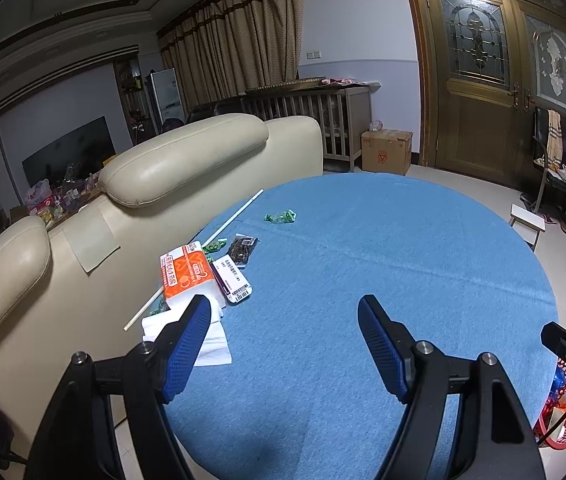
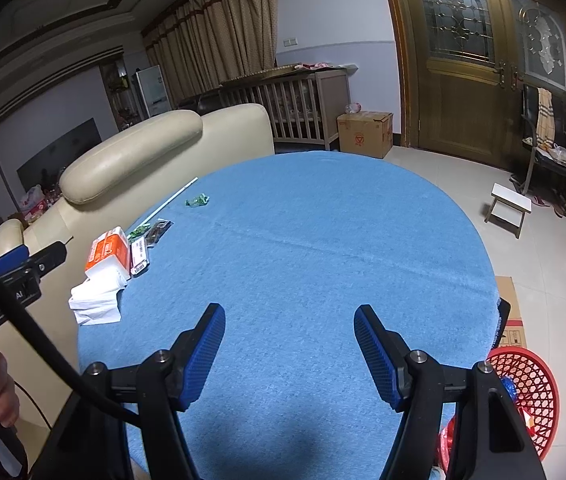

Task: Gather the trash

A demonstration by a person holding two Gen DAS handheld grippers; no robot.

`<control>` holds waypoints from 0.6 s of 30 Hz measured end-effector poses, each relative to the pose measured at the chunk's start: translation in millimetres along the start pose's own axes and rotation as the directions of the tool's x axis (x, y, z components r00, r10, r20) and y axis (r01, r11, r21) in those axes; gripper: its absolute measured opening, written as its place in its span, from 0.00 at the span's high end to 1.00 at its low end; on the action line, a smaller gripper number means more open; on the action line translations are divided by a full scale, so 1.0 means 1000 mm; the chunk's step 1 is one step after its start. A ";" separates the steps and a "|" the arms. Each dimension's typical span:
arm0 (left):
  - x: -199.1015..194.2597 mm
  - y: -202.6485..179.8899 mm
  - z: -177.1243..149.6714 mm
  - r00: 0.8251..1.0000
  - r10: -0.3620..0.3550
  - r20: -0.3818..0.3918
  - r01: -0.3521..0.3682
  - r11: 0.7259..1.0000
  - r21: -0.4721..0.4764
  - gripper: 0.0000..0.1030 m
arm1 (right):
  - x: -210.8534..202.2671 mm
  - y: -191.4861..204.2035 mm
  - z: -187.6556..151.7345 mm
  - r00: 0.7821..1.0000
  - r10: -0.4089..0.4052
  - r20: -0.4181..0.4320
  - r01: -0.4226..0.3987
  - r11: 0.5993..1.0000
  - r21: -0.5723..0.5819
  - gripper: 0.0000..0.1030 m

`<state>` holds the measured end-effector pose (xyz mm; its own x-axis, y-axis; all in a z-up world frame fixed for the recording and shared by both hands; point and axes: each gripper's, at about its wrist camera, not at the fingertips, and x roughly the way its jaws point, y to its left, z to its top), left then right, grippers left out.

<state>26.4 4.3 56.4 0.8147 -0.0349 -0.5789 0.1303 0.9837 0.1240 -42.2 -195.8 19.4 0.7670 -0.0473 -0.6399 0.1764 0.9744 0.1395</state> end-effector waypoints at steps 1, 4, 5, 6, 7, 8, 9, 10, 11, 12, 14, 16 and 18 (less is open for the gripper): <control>0.000 0.000 0.000 1.000 0.000 -0.001 0.000 1.000 0.000 0.26 | 0.000 0.001 0.000 1.000 0.000 0.000 0.000 1.000 -0.001 0.31; 0.000 0.002 -0.001 1.000 0.000 -0.001 0.000 1.000 -0.002 0.26 | 0.001 0.002 0.000 1.000 0.000 0.000 0.000 1.000 -0.004 0.31; 0.000 0.002 -0.001 1.000 -0.001 -0.002 0.001 1.000 -0.003 0.26 | 0.001 0.003 0.000 1.000 0.000 0.000 0.000 1.000 -0.004 0.31; 0.000 0.003 -0.001 1.000 0.000 -0.002 0.000 1.000 -0.004 0.26 | 0.002 0.003 -0.001 1.000 0.000 0.000 0.000 1.000 -0.005 0.31; 0.000 0.003 -0.001 1.000 0.000 -0.001 0.000 1.000 -0.004 0.26 | 0.002 0.004 0.000 1.000 0.000 -0.001 0.000 1.000 -0.005 0.31; 0.001 0.003 -0.001 1.000 0.000 -0.001 0.000 1.000 -0.004 0.26 | 0.002 0.004 0.000 1.000 0.001 -0.002 -0.001 1.000 -0.005 0.31; 0.001 0.003 -0.001 1.000 0.000 -0.001 0.000 1.000 -0.003 0.26 | 0.002 0.004 -0.001 1.000 0.000 -0.004 0.000 1.000 -0.005 0.31; 0.001 0.003 -0.001 1.000 0.001 -0.001 -0.001 1.000 -0.004 0.26 | 0.003 0.004 -0.001 1.000 0.000 -0.004 0.000 1.000 -0.005 0.31; 0.001 0.004 -0.001 1.000 0.000 -0.001 0.000 1.000 -0.004 0.26 | 0.003 0.004 -0.002 1.000 0.000 -0.004 0.000 1.000 -0.004 0.31; 0.001 0.004 -0.001 1.000 -0.001 -0.002 0.001 1.000 -0.004 0.26 | 0.003 0.004 -0.002 1.000 0.001 -0.005 -0.001 1.000 -0.003 0.31; 0.001 0.004 -0.003 1.000 0.001 -0.002 -0.001 1.000 -0.003 0.26 | 0.004 0.005 -0.002 1.000 0.001 -0.007 -0.001 1.000 -0.001 0.31; 0.001 0.004 -0.003 1.000 -0.001 -0.003 0.001 1.000 -0.003 0.26 | 0.004 0.004 -0.003 1.000 0.001 -0.005 -0.001 1.000 0.001 0.31; 0.001 0.004 -0.003 1.000 0.000 -0.003 0.000 1.000 -0.003 0.26 | 0.003 0.004 -0.003 1.000 0.001 -0.005 -0.001 1.000 0.002 0.31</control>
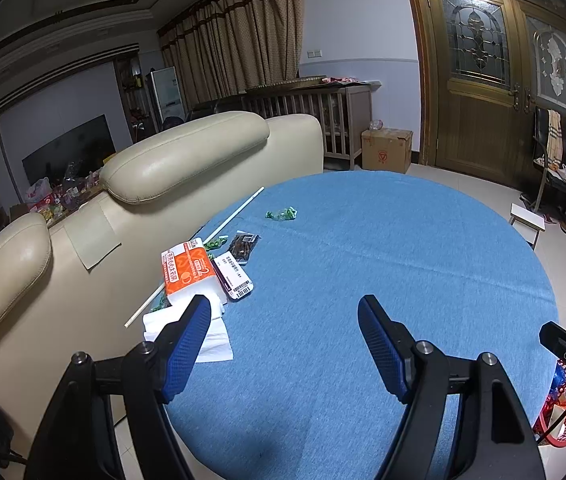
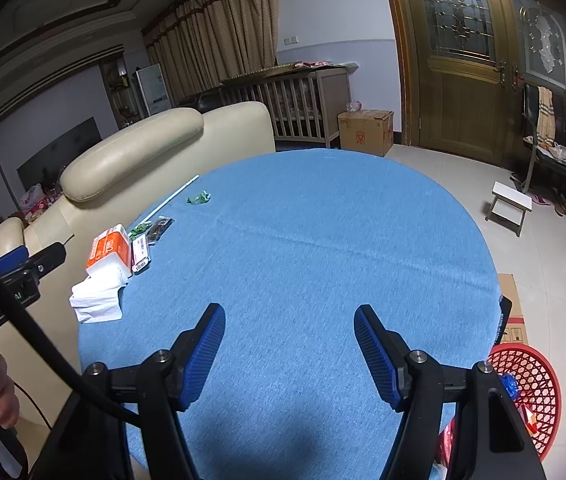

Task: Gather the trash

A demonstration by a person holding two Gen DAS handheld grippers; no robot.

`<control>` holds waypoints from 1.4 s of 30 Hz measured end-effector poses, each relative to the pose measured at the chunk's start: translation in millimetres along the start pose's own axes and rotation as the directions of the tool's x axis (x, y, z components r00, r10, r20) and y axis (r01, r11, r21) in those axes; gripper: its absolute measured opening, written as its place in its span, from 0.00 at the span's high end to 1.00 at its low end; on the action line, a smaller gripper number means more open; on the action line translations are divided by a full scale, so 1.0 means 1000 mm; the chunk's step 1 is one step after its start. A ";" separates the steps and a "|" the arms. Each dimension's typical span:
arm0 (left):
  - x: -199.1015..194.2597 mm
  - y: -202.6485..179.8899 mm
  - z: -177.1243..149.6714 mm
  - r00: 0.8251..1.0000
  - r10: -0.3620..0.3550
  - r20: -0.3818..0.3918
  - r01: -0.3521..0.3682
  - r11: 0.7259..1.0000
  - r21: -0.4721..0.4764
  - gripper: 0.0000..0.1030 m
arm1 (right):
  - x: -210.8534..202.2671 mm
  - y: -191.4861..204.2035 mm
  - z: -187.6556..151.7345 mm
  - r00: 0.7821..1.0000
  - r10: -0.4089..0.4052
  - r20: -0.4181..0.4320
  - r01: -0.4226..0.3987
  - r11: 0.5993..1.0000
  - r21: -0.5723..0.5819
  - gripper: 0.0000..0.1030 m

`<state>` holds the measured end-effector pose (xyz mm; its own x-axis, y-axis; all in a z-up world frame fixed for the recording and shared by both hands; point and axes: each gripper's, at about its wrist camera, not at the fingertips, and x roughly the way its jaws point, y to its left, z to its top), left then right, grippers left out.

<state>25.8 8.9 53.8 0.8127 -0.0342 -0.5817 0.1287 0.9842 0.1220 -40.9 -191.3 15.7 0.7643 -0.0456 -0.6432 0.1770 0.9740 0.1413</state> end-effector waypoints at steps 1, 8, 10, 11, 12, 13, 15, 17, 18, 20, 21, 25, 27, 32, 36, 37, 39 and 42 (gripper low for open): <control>0.000 0.000 0.000 1.000 0.000 -0.001 0.000 1.000 0.000 0.26 | 0.000 0.000 0.000 1.000 0.000 0.000 0.000 1.000 0.000 0.31; 0.000 -0.002 -0.002 1.000 -0.001 -0.002 0.001 1.000 0.005 0.26 | -0.002 -0.005 -0.001 1.000 -0.003 0.003 0.003 1.000 0.016 0.31; 0.000 -0.002 -0.002 1.000 -0.004 -0.003 0.004 1.000 0.006 0.26 | -0.003 -0.007 -0.001 1.000 -0.002 0.004 0.002 1.000 0.019 0.31; 0.000 -0.003 -0.002 1.000 -0.003 -0.004 0.004 1.000 0.007 0.26 | -0.003 -0.007 -0.001 1.000 -0.002 0.003 0.002 1.000 0.021 0.31; -0.001 -0.003 -0.002 1.000 -0.003 -0.004 0.003 1.000 0.008 0.26 | -0.003 -0.008 -0.002 1.000 -0.002 0.002 0.002 1.000 0.021 0.31; -0.001 -0.003 -0.002 1.000 -0.004 -0.004 0.004 1.000 0.009 0.26 | -0.003 -0.008 -0.002 1.000 -0.002 0.001 0.002 1.000 0.022 0.31; -0.001 -0.004 -0.002 1.000 -0.003 -0.005 0.003 1.000 0.010 0.26 | -0.002 -0.008 -0.002 1.000 -0.002 0.000 0.002 1.000 0.022 0.31; -0.001 -0.004 -0.003 1.000 -0.005 -0.006 0.005 1.000 0.010 0.26 | -0.002 -0.009 -0.002 1.000 -0.002 -0.001 0.002 1.000 0.023 0.31; -0.001 -0.004 -0.003 1.000 -0.006 -0.007 0.006 1.000 0.011 0.26 | -0.002 -0.009 -0.002 1.000 -0.001 -0.001 0.001 1.000 0.024 0.31; -0.001 -0.005 -0.003 1.000 -0.004 -0.006 0.004 1.000 0.012 0.26 | -0.002 -0.010 -0.002 1.000 -0.001 -0.002 0.001 1.000 0.026 0.31; -0.001 -0.005 -0.003 1.000 -0.005 -0.007 0.005 1.000 0.012 0.26 | -0.002 -0.011 -0.002 1.000 -0.002 -0.003 0.002 1.000 0.027 0.31; 0.001 -0.006 -0.003 1.000 -0.005 -0.010 0.005 1.000 0.014 0.26 | -0.002 -0.011 -0.003 1.000 -0.002 -0.003 0.002 1.000 0.030 0.31; 0.002 -0.006 -0.004 1.000 -0.007 -0.012 0.007 1.000 0.013 0.26 | -0.001 -0.011 -0.003 1.000 -0.002 -0.005 0.002 1.000 0.030 0.31; 0.005 -0.004 -0.004 1.000 -0.005 -0.017 0.005 1.000 0.010 0.26 | -0.001 -0.012 -0.004 1.000 -0.001 -0.009 0.002 1.000 0.031 0.31; 0.006 -0.004 -0.004 1.000 -0.006 -0.020 0.006 1.000 0.009 0.26 | 0.001 -0.011 -0.004 1.000 -0.001 -0.013 0.001 0.999 0.032 0.31; 0.006 -0.004 -0.004 1.000 -0.008 -0.020 0.008 1.000 0.010 0.26 | 0.001 -0.011 -0.004 1.000 -0.001 -0.014 0.001 0.999 0.032 0.31; 0.006 -0.004 -0.005 1.000 -0.006 -0.020 0.007 1.000 0.009 0.26 | 0.002 -0.010 -0.004 1.000 -0.001 -0.015 0.001 1.000 0.031 0.31; 0.008 -0.003 -0.005 1.000 -0.008 -0.022 0.008 1.000 0.007 0.26 | 0.003 -0.010 -0.004 1.000 -0.001 -0.017 0.002 1.000 0.030 0.31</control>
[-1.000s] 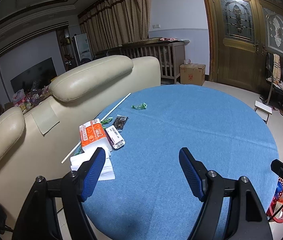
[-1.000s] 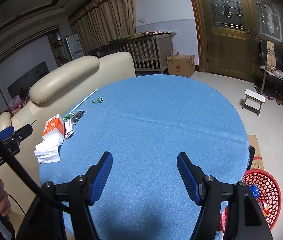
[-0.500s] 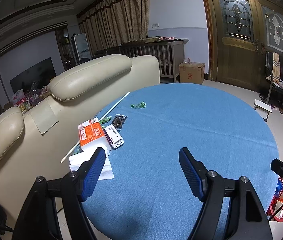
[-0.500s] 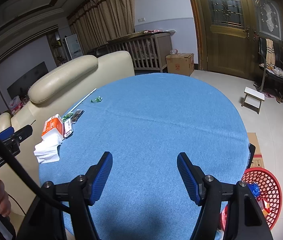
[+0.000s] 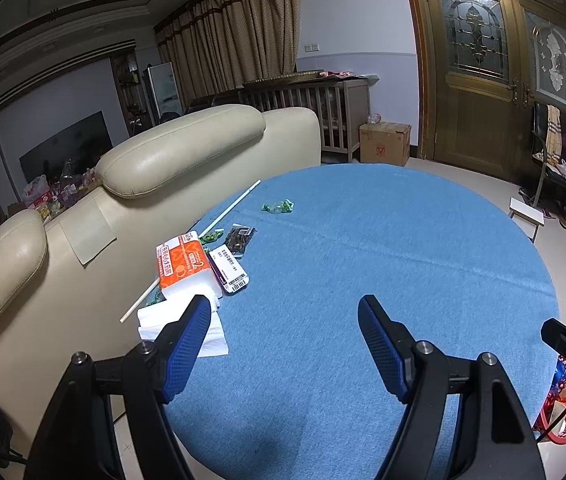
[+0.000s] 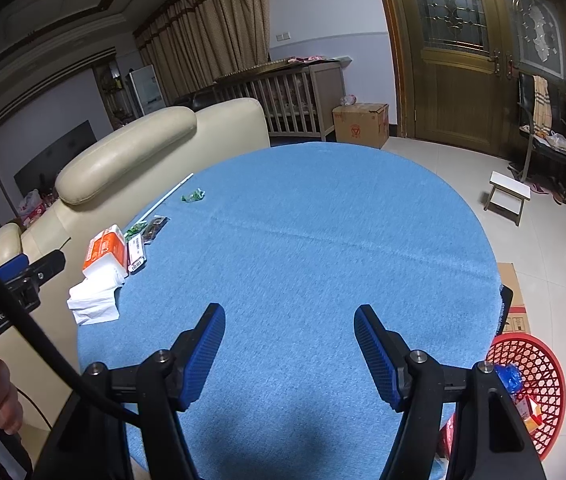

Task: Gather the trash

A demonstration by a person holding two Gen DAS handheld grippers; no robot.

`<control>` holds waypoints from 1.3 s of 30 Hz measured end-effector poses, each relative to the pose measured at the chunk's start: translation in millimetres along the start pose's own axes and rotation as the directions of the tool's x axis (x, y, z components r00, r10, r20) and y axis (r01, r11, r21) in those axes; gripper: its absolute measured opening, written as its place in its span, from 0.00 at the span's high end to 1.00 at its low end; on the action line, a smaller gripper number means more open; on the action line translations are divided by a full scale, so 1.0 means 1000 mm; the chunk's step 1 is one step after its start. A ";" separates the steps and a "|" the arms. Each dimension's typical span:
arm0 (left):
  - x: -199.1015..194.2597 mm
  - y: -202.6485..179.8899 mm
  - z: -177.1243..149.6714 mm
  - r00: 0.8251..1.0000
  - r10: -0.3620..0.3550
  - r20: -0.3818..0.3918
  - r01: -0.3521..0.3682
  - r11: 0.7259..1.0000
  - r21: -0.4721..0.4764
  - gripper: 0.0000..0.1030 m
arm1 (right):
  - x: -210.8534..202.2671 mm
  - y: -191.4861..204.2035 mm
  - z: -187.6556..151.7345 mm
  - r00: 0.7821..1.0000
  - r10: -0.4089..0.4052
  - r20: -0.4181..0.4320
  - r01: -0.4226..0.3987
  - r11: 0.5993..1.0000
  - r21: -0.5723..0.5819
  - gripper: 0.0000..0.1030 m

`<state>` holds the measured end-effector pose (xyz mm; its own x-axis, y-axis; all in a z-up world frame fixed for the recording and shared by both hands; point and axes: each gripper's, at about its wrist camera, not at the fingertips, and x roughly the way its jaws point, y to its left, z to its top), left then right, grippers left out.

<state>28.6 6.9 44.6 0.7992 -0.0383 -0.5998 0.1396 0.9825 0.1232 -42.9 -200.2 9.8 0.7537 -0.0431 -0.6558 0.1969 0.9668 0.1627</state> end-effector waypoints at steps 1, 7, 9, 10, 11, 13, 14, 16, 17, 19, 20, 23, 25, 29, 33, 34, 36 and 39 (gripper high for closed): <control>0.000 0.000 0.000 1.000 0.001 0.000 -0.001 1.000 -0.001 0.26 | 0.000 0.000 0.000 1.000 0.000 -0.001 0.000 1.000 0.000 0.31; 0.002 0.001 -0.001 1.000 -0.001 -0.002 0.001 1.000 0.002 0.26 | 0.001 0.001 0.000 1.000 0.001 -0.004 -0.001 1.000 0.000 0.31; 0.002 0.001 -0.002 1.000 -0.002 -0.003 0.002 1.000 0.003 0.26 | 0.002 0.001 0.001 1.000 0.001 -0.004 -0.001 1.000 -0.001 0.31; 0.002 0.000 -0.002 1.000 0.000 -0.003 0.000 1.000 0.004 0.26 | 0.003 0.002 0.001 1.000 0.001 -0.005 -0.001 1.000 -0.003 0.31; 0.002 0.000 -0.002 1.000 0.000 -0.003 0.000 1.000 0.004 0.26 | 0.003 0.003 0.001 1.000 0.001 -0.006 -0.001 1.000 -0.004 0.31; 0.002 0.000 -0.002 1.000 0.000 -0.003 0.000 1.000 0.003 0.26 | 0.004 0.004 0.001 1.000 0.003 -0.005 -0.003 1.000 -0.007 0.31; 0.002 0.001 -0.002 1.000 0.000 -0.003 0.000 1.000 0.003 0.26 | 0.004 0.005 0.002 1.000 0.003 -0.005 -0.003 1.000 -0.008 0.31; 0.001 0.001 -0.002 1.000 -0.001 -0.003 0.001 1.000 0.003 0.26 | 0.004 0.005 0.002 1.000 0.005 -0.006 -0.005 1.000 -0.008 0.31; 0.001 0.000 -0.002 1.000 0.002 -0.002 -0.002 1.000 0.004 0.26 | 0.005 0.005 0.002 1.000 0.005 -0.006 -0.005 1.000 -0.008 0.31; 0.001 0.000 -0.002 1.000 0.001 -0.003 -0.001 1.000 0.005 0.26 | 0.005 0.005 0.002 1.000 0.006 -0.007 -0.006 1.000 -0.009 0.31; 0.001 0.000 -0.002 1.000 0.001 -0.002 -0.001 1.000 0.006 0.26 | 0.005 0.006 0.002 1.000 0.006 -0.007 -0.006 1.000 -0.009 0.31; 0.000 0.000 -0.001 1.000 0.002 -0.001 -0.002 1.000 0.007 0.26 | 0.005 0.006 0.001 1.000 0.007 -0.007 -0.007 1.000 -0.008 0.31; 0.000 -0.001 -0.001 1.000 0.002 -0.001 -0.002 1.000 0.008 0.26 | 0.005 0.007 0.002 1.000 0.007 -0.006 -0.007 1.000 -0.007 0.31; 0.000 -0.002 -0.002 1.000 0.003 0.000 -0.003 1.000 0.011 0.26 | 0.005 0.005 0.001 1.000 0.007 -0.001 -0.007 1.000 -0.003 0.31; 0.000 -0.004 -0.002 1.000 0.003 -0.003 -0.002 1.000 0.016 0.26 | 0.006 0.003 0.000 1.000 0.004 -0.005 -0.004 1.000 0.002 0.31; 0.000 -0.004 -0.002 1.000 0.002 -0.004 -0.002 1.000 0.016 0.26 | 0.006 0.003 0.000 1.000 0.004 -0.007 -0.004 1.000 0.003 0.31; 0.000 -0.004 -0.002 1.000 0.001 -0.005 0.000 1.000 0.017 0.26 | 0.006 0.002 0.000 1.000 0.004 -0.006 -0.004 1.000 0.005 0.31; 0.000 -0.005 -0.003 1.000 0.001 -0.007 -0.001 1.000 0.018 0.26 | 0.006 0.001 -0.001 1.000 0.004 -0.006 -0.004 1.000 0.006 0.31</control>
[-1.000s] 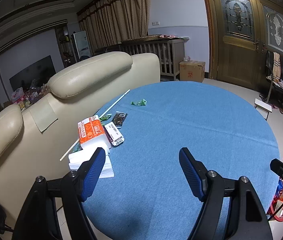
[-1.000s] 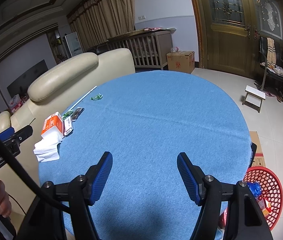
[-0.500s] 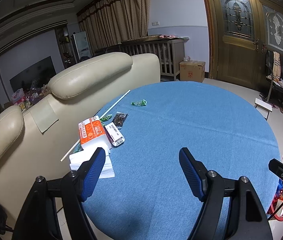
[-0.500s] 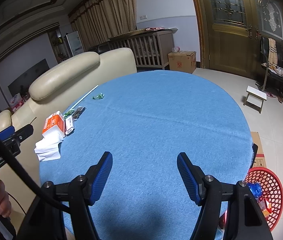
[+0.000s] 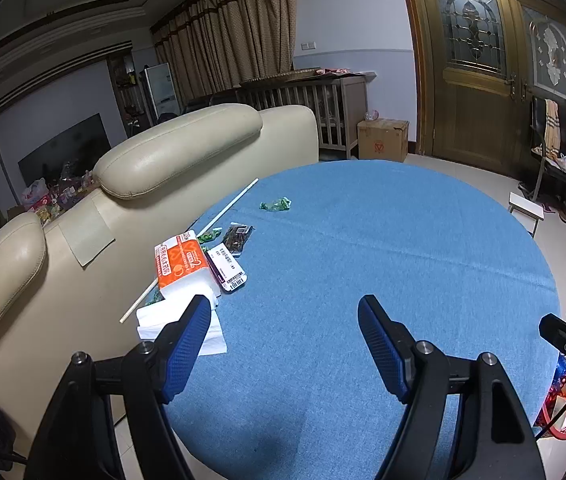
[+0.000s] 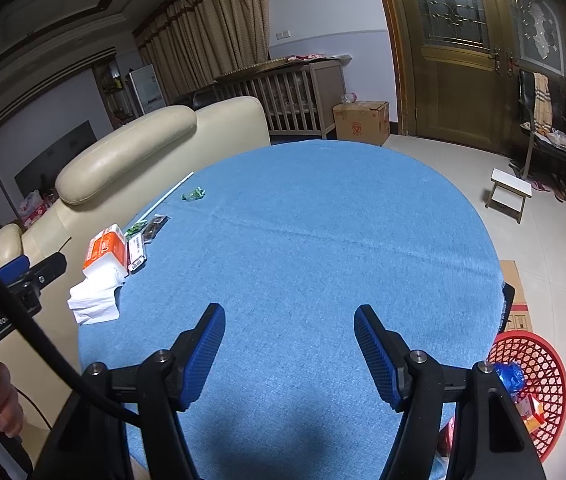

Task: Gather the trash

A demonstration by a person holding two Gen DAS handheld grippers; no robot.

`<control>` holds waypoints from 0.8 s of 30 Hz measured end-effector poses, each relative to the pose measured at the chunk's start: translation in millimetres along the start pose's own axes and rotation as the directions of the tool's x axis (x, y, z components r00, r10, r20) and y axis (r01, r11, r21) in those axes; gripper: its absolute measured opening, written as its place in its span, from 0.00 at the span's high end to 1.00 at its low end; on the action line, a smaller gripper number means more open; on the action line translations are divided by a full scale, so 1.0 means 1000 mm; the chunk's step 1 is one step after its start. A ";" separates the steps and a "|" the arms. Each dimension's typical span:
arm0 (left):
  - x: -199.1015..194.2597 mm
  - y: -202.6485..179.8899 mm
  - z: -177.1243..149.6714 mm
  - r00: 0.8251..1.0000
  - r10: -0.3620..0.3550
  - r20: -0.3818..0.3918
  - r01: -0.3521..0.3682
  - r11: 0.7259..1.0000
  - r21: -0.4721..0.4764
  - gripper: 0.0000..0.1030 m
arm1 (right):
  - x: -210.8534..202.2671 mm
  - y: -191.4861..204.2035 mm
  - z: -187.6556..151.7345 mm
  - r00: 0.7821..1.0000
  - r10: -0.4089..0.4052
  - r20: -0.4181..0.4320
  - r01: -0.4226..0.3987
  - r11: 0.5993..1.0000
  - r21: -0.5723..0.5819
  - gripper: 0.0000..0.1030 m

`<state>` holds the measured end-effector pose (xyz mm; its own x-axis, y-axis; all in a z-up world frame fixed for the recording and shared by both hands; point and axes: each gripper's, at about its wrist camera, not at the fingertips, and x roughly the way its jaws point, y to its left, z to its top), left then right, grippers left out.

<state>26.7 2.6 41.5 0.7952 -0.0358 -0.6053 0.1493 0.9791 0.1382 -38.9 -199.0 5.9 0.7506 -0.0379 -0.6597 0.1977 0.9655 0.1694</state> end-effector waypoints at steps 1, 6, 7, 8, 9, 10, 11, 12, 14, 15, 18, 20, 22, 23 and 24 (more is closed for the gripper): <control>0.000 0.000 0.000 1.000 0.000 0.000 0.000 1.000 0.000 0.26 | 0.000 0.000 0.000 1.000 0.000 0.000 0.000 1.000 0.001 0.31; 0.000 0.000 -0.001 1.000 0.001 -0.001 -0.001 1.000 -0.001 0.26 | -0.001 -0.002 -0.001 1.000 0.000 -0.001 0.000 1.000 0.005 0.31; 0.000 0.000 -0.001 1.000 0.000 -0.002 0.000 1.000 -0.001 0.26 | -0.001 -0.002 -0.001 1.000 0.001 -0.001 -0.001 1.000 0.005 0.31; 0.000 0.000 -0.001 1.000 -0.001 -0.002 0.001 1.000 0.000 0.26 | -0.001 -0.002 -0.001 1.000 0.001 -0.002 -0.001 1.000 0.006 0.31; 0.000 0.000 -0.001 1.000 0.000 -0.003 0.000 1.000 0.000 0.26 | -0.001 -0.002 -0.001 1.000 0.001 -0.002 -0.001 1.000 0.007 0.31; 0.000 0.000 -0.001 1.000 0.001 -0.003 -0.001 1.000 0.000 0.26 | -0.001 -0.003 -0.001 1.000 0.001 -0.001 -0.001 1.000 0.007 0.31; 0.001 0.000 -0.001 1.000 0.001 -0.004 -0.001 1.000 0.000 0.26 | -0.001 -0.003 -0.001 1.000 0.000 -0.001 0.000 1.000 0.006 0.31; 0.001 0.000 -0.001 1.000 -0.001 -0.005 0.001 1.000 -0.001 0.26 | -0.001 -0.003 -0.001 1.000 -0.001 -0.002 0.001 1.000 0.006 0.31; 0.001 0.000 -0.002 1.000 -0.001 -0.004 0.001 1.000 -0.003 0.26 | -0.001 -0.003 -0.002 1.000 -0.001 -0.004 0.001 1.000 0.007 0.31; 0.001 0.000 -0.002 1.000 -0.001 -0.005 0.001 1.000 -0.004 0.26 | -0.001 -0.003 -0.002 1.000 -0.001 -0.003 0.001 1.000 0.006 0.31; 0.001 0.002 -0.003 1.000 0.000 -0.004 0.000 1.000 -0.007 0.26 | -0.001 -0.003 -0.002 1.000 -0.001 -0.004 0.001 1.000 0.005 0.31; 0.002 0.003 -0.003 1.000 -0.001 -0.006 0.001 1.000 -0.010 0.26 | -0.001 -0.003 -0.002 1.000 -0.002 -0.004 0.002 1.000 0.003 0.31; 0.002 0.003 -0.004 1.000 0.000 -0.006 0.000 1.000 -0.012 0.26 | -0.001 -0.002 -0.002 1.000 -0.002 -0.005 0.002 1.000 0.002 0.31; 0.002 0.004 -0.004 1.000 -0.001 -0.006 0.001 1.000 -0.012 0.26 | -0.001 -0.002 -0.003 1.000 -0.003 -0.005 0.003 1.000 0.001 0.31; 0.002 0.004 -0.004 1.000 -0.001 -0.006 0.001 1.000 -0.012 0.26 | -0.001 -0.001 -0.003 1.000 -0.003 -0.005 0.003 1.000 0.000 0.31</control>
<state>26.2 7.2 37.7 0.7915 -0.0354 -0.6102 0.1429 0.9814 0.1284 -41.5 -199.5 4.3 0.7466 -0.0392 -0.6641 0.1998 0.9654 0.1677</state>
